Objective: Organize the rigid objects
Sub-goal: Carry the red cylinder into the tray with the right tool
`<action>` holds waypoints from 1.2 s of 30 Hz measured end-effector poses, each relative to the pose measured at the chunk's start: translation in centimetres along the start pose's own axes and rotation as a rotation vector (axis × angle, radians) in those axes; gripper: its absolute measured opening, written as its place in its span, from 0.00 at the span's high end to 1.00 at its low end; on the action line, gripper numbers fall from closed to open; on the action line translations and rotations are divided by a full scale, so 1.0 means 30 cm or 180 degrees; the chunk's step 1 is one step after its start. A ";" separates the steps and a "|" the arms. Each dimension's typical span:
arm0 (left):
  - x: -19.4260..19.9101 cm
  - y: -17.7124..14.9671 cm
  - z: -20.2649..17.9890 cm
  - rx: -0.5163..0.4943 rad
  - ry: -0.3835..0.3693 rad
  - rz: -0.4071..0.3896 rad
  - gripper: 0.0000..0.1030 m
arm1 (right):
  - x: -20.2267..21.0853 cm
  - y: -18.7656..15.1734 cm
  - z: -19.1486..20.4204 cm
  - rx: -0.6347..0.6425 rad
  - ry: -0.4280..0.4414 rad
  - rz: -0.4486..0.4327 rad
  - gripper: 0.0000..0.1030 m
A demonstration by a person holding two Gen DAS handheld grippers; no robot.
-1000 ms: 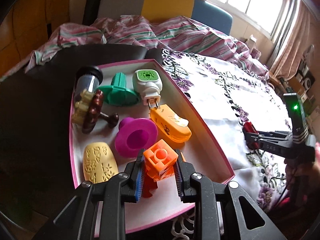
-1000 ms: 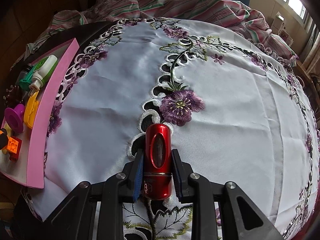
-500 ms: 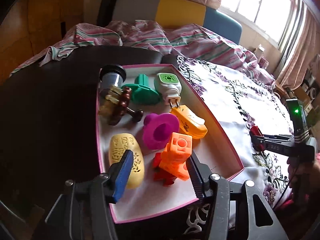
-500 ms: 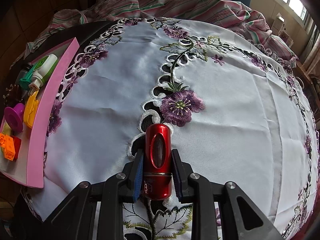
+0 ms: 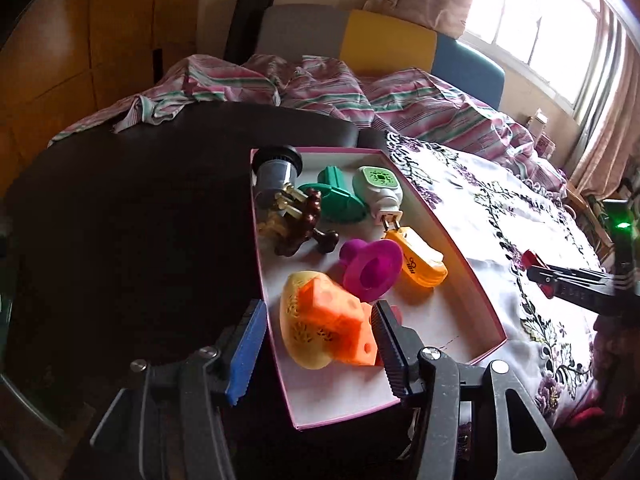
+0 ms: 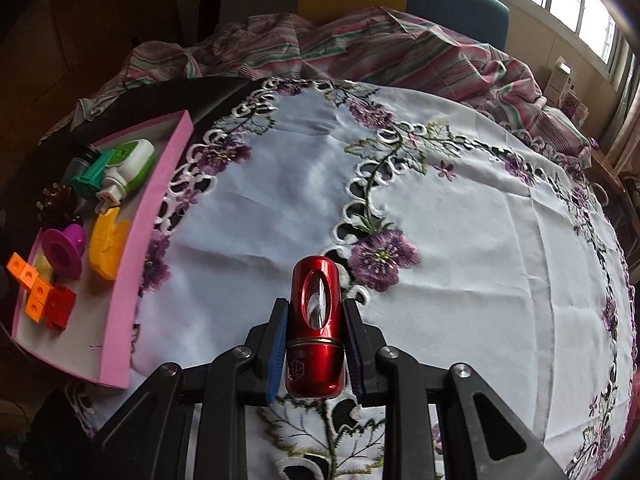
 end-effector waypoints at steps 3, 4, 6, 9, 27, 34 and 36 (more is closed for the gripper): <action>-0.005 -0.007 0.010 0.0007 0.0050 0.0032 0.46 | 0.055 0.016 0.073 0.0067 0.0170 -0.0101 0.75; -0.005 -0.010 0.018 0.0037 0.0046 0.0035 0.46 | 0.073 0.019 0.101 0.0097 0.0231 -0.0133 0.75; -0.003 -0.017 0.029 0.0066 0.0048 0.0035 0.46 | 0.102 0.024 0.152 0.0155 0.0350 -0.0175 0.75; 0.007 -0.027 0.047 0.0115 0.0058 0.0006 0.46 | 0.134 0.024 0.228 0.0252 0.0509 -0.0214 0.75; 0.061 -0.034 0.073 0.0124 0.0231 -0.0104 0.42 | 0.082 -0.023 0.492 0.0473 0.0827 -0.0045 0.75; 0.078 -0.023 0.056 0.0046 0.0337 -0.0163 0.35 | 0.011 -0.053 0.527 0.0490 0.0768 0.0095 0.75; 0.086 -0.019 0.052 0.0025 0.0375 -0.0195 0.33 | 0.010 -0.063 0.528 0.0506 0.0743 0.0042 0.75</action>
Point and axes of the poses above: each gripper's, at about its wrist camera, not at the fingertips, and x roughly against the way its jaws point, z to its left, y to its top, the point moved 3 cm from there along -x, roughly the way its jaws point, and after that the axes turned 11 degrees about -y, right-handed, at the moved point
